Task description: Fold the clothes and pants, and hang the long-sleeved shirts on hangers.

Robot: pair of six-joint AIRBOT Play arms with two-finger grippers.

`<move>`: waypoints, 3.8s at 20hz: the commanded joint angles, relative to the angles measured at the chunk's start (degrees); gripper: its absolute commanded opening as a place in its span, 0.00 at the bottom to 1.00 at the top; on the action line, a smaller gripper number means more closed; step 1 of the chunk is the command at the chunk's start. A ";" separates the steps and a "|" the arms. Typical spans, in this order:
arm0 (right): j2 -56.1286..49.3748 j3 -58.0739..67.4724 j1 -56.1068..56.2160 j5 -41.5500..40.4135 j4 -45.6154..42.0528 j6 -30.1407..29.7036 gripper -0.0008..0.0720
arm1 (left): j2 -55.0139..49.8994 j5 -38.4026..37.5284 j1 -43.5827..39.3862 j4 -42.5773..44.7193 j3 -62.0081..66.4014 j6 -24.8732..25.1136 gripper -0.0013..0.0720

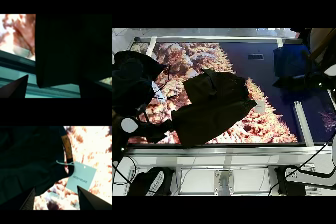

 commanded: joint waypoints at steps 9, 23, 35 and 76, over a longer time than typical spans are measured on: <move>1.42 -5.49 -1.11 -1.18 4.59 -6.80 0.77 | 3.28 -6.99 12.35 -17.20 -14.23 5.99 0.95; 1.42 -5.49 -1.09 -1.16 7.58 -6.95 0.77 | 0.50 2.84 14.60 -20.65 -23.28 10.67 0.86; 1.84 -5.49 -1.16 1.46 9.75 -6.99 0.77 | 0.50 23.78 8.92 -28.00 -25.92 10.67 0.03; 23.63 -22.71 13.03 -17.44 22.88 -7.06 0.04 | 7.15 12.85 15.65 -26.10 14.49 23.80 0.03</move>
